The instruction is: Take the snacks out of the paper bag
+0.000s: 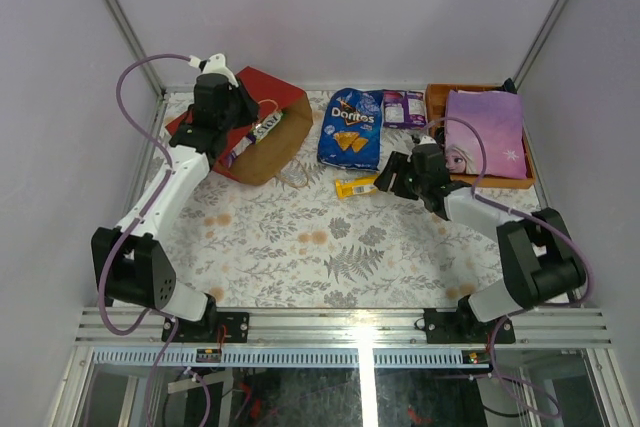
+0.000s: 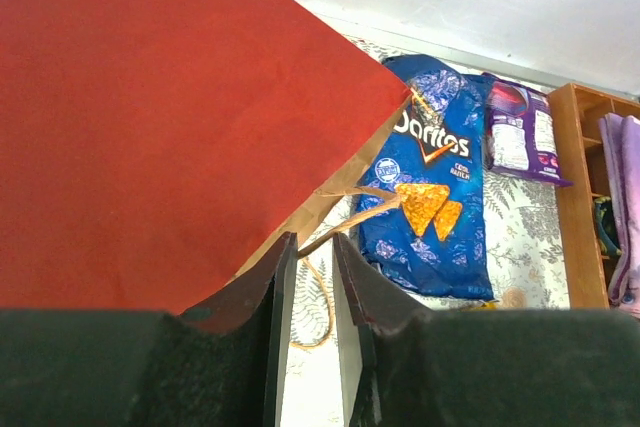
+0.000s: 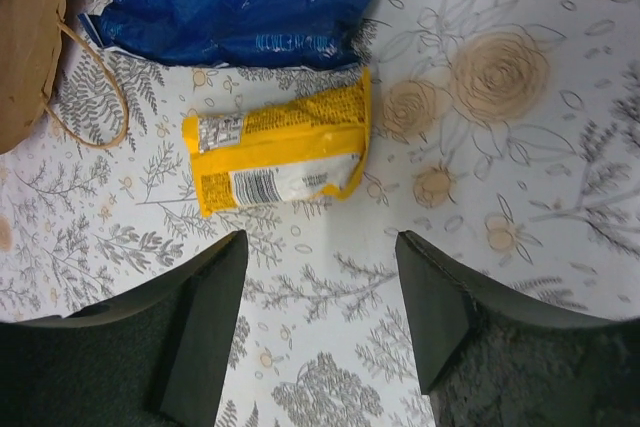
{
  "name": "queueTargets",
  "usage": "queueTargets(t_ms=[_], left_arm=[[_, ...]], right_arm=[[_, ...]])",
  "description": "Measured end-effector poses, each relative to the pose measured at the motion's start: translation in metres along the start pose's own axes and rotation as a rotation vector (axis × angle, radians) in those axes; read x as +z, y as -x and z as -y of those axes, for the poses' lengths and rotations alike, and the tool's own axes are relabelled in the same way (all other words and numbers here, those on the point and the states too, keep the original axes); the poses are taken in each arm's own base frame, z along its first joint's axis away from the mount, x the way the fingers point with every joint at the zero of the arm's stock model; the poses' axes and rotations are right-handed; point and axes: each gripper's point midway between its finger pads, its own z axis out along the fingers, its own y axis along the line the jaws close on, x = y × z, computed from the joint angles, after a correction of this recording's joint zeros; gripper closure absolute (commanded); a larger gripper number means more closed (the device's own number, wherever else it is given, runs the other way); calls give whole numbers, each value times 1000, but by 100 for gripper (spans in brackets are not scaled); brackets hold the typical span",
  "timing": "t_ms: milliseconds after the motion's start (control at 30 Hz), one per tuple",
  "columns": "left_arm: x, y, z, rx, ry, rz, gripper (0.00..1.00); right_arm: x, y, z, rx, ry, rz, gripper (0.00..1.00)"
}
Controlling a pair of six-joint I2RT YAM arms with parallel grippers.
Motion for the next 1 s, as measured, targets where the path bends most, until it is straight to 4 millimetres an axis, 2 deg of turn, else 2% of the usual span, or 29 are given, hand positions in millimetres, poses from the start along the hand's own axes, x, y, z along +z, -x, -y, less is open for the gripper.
queueTargets(t_ms=[200,433,533,667,700,900,1000], left_arm=[[-4,-2,-5,4,22,5,79],[-3,-3,-6,3,21,4,79],[-1,-5,-6,3,20,-4,79],[3,-10,-6,3,19,-18,80],[3,-11,-6,3,18,-21,80],[0,-10,-7,4,18,-16,79],[-8,-8,-7,3,17,-4,79]], right_arm=[[27,-6,1,3,11,-37,35],[43,-18,8,10,8,-66,50],[52,-25,12,17,7,-80,63],[57,-23,8,18,31,-75,97],[58,-23,8,18,34,-73,100],[60,-21,0,22,80,-62,100],[51,-24,-4,26,107,-57,100]])
